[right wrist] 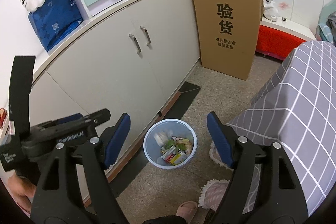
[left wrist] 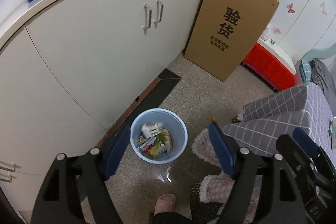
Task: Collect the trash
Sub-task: 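Open the left tool to drop the white-and-gold carton into the wastebasket, then move both tools back to the table toward the tissue pack and teal tube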
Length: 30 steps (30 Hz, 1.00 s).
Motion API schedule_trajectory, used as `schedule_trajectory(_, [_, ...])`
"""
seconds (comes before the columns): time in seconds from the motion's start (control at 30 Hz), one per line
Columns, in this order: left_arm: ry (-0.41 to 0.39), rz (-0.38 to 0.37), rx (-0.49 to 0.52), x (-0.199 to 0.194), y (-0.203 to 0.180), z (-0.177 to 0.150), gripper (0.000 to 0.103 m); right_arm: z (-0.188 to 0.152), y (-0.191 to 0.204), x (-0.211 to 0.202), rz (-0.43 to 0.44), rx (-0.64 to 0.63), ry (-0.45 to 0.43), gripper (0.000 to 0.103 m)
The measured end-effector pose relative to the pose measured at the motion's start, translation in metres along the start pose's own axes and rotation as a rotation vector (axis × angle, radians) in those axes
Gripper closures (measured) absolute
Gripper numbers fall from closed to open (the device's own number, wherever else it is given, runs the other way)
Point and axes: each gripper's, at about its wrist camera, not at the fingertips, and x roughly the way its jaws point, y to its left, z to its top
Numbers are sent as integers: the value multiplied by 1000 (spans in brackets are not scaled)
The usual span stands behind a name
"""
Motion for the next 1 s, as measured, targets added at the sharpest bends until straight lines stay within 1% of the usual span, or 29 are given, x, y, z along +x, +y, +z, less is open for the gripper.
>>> schedule_trajectory(0.1, [-6, 2, 7, -10, -8, -5, 28, -1, -2, -8, 2, 3, -10, 28])
schedule_trajectory(0.17, [-10, -15, -1, -16, -12, -6, 28, -2, -4, -16, 3, 8, -21, 28])
schedule_trajectory(0.23, [-34, -24, 10, -30, -20, -10, 28, -2, -7, -24, 7, 17, -33, 28])
schedule_trajectory(0.4, [-74, -41, 24, -57, -39, -18, 28, -2, -19, -54, 1, 37, -80, 27])
schedule_trajectory(0.53, [-107, -61, 51, -78, -65, -23, 28, -4, -36, -81, -8, 59, -121, 27])
schedule_trajectory(0.6, [-121, -72, 72, -86, -81, -26, 28, -5, -49, -97, -19, 74, -146, 27])
schedule_trajectory(0.73, [-142, -89, 135, -100, -126, -37, 28, -8, -83, -130, -49, 111, -194, 25])
schedule_trajectory(0.87, [-137, -119, 195, -103, -171, -46, 28, -12, -131, -163, -113, 163, -241, 25])
schedule_trajectory(1.0, [-129, -146, 263, -104, -227, -56, 26, -19, -182, -190, -176, 222, -265, 23])
